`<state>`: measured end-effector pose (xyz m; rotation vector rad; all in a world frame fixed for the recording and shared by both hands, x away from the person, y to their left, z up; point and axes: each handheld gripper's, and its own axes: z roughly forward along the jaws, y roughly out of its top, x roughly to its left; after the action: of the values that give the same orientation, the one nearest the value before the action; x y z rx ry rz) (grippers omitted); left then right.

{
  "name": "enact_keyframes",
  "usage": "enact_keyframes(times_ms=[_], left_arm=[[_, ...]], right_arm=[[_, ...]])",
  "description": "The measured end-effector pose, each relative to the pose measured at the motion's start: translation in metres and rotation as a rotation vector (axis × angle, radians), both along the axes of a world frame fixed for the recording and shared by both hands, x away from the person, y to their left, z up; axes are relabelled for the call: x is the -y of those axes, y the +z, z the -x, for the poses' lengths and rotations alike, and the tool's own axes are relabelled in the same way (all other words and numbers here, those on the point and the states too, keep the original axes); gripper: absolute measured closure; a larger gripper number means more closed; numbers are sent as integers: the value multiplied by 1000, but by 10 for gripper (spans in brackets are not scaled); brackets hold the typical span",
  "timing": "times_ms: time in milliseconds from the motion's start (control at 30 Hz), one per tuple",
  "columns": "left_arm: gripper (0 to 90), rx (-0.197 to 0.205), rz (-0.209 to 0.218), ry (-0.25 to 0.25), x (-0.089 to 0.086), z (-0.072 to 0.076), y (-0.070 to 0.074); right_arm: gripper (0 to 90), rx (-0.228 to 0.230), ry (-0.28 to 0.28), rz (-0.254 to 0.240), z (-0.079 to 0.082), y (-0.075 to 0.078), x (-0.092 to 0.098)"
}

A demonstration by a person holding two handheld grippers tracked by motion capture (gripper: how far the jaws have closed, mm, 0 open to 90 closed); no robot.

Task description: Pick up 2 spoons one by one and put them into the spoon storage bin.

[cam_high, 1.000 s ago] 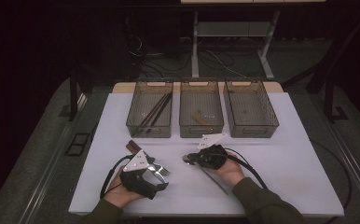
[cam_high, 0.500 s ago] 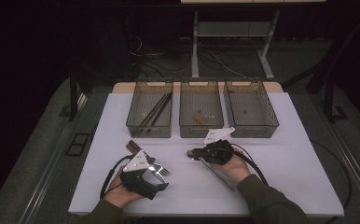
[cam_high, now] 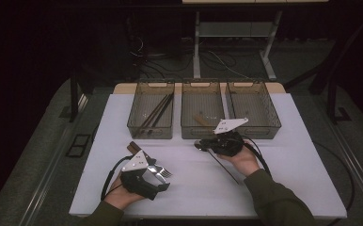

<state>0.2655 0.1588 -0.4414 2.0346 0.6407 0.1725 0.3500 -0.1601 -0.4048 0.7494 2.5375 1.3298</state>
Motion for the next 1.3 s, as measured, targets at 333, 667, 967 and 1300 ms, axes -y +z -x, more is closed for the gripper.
enact_keyframes(times_ms=[333,667,967,1300], left_arm=[[0,5,-13,-4,1,1,0],[0,10,-18,-6,1,1,0],[0,7,-21,-6,1,1,0],[0,11,-23,-11,2,0,-1]], right_arm=[[872,24,-13,-17,-12,20,2],[871,41,-30,-10,-34,42,1],[871,69,-76,15,-57,60,1],[871,87,-143,31,-91,68,4]])
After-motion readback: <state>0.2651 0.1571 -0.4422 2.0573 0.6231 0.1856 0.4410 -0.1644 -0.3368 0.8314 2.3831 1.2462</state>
